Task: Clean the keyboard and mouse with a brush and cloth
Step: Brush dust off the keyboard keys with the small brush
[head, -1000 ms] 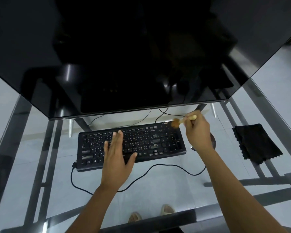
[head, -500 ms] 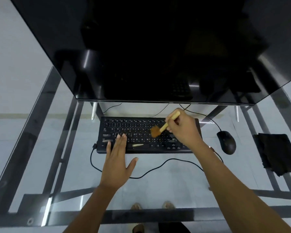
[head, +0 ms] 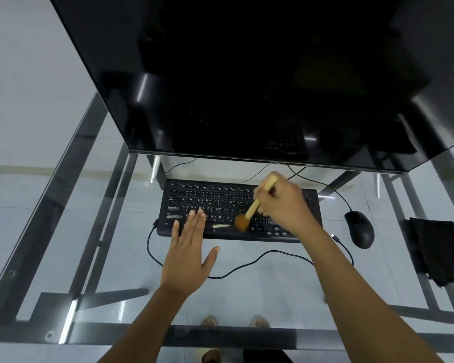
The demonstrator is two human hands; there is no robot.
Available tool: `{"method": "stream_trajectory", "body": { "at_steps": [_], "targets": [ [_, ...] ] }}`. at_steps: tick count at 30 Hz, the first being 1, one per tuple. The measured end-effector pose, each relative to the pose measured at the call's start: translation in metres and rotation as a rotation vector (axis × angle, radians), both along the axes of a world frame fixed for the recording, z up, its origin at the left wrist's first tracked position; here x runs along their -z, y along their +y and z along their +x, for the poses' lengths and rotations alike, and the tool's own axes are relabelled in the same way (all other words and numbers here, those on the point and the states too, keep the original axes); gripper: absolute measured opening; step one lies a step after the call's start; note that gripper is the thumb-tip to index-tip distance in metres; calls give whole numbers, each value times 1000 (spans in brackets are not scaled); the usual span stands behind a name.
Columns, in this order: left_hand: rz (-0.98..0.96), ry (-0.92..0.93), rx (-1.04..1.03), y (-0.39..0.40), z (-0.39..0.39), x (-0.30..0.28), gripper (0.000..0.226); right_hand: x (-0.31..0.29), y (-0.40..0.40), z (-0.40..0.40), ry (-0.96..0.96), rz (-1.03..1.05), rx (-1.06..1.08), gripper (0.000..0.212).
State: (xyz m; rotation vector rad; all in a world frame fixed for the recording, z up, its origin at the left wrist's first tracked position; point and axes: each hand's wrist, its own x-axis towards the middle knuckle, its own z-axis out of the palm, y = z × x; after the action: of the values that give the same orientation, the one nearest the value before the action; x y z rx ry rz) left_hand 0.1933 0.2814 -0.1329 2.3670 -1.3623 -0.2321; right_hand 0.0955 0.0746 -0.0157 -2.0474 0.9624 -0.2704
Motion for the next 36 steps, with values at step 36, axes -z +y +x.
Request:
{"method": "stream_trajectory", "body": {
  "at_steps": [36],
  "targets": [
    [-142, 174, -307, 28, 55, -4, 95, 12, 40, 74, -12, -43, -168, 8]
  ]
}}
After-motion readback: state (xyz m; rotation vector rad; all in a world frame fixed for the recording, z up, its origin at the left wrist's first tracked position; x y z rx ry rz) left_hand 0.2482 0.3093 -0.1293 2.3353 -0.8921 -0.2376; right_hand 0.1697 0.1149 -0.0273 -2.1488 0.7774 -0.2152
